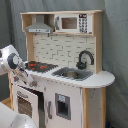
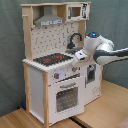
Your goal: Play with the kitchen
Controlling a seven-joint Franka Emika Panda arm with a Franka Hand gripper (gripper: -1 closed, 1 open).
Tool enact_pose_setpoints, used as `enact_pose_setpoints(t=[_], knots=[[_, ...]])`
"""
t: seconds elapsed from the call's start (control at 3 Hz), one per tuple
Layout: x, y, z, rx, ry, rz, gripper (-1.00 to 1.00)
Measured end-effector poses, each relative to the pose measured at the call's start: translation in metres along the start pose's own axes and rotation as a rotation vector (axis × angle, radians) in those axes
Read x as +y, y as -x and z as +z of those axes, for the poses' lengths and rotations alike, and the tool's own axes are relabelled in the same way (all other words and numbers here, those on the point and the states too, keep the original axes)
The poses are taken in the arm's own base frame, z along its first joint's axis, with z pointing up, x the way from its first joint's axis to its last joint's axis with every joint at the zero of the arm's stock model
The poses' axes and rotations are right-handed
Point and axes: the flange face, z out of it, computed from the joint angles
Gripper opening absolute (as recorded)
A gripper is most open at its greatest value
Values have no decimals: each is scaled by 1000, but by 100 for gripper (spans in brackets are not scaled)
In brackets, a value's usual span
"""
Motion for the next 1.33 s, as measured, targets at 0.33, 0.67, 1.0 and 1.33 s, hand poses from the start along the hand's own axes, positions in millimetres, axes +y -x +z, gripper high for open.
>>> enact_pose_setpoints(t=[0.33,0.67,1.0,1.33], knots=[[-1,5,17,55,-59,-71,100],[4,18,34,89,-107,-124,100],[9,23,56,76,-133,-135,100],[14,11,68,62,-105,-150,100]])
